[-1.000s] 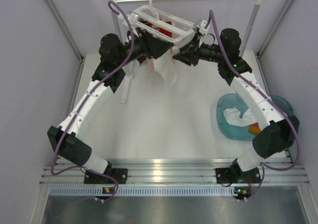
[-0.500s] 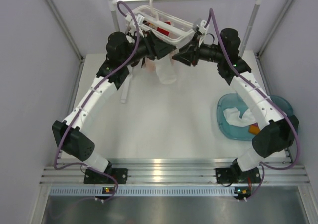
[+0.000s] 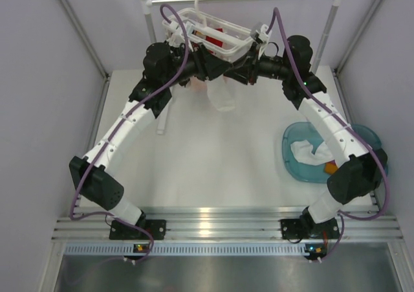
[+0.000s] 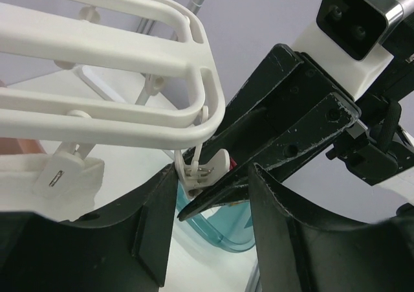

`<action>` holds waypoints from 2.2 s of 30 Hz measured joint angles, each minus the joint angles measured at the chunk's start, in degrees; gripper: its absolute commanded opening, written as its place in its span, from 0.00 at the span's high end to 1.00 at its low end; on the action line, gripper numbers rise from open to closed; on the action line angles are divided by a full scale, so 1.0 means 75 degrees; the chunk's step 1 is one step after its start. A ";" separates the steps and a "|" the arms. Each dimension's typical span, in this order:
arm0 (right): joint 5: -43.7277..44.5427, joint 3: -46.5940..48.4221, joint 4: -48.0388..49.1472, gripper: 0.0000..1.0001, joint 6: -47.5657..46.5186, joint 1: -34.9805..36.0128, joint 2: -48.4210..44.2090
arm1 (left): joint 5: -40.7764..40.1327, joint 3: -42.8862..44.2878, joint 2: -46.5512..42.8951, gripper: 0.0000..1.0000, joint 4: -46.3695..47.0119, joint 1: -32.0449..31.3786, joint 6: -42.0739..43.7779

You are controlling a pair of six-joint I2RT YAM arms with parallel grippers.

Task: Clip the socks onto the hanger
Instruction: Open the clamp at the hanger, then pick up the sock from the bin.

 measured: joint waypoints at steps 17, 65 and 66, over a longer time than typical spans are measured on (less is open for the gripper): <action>-0.0026 0.0000 -0.0079 1.00 -0.0026 0.0000 0.0003 | -0.0370 0.0335 0.0335 0.50 0.0009 -0.0050 0.0134; 0.1754 -0.3634 -0.7507 0.38 -0.6079 -0.6111 -0.1912 | -0.0338 0.0344 0.0516 1.00 0.0087 -0.0012 0.0149; 0.1967 -0.3952 -0.7443 0.38 -0.5957 -0.6126 -0.1912 | -0.0329 0.0344 0.0525 1.00 0.0111 -0.0012 0.0117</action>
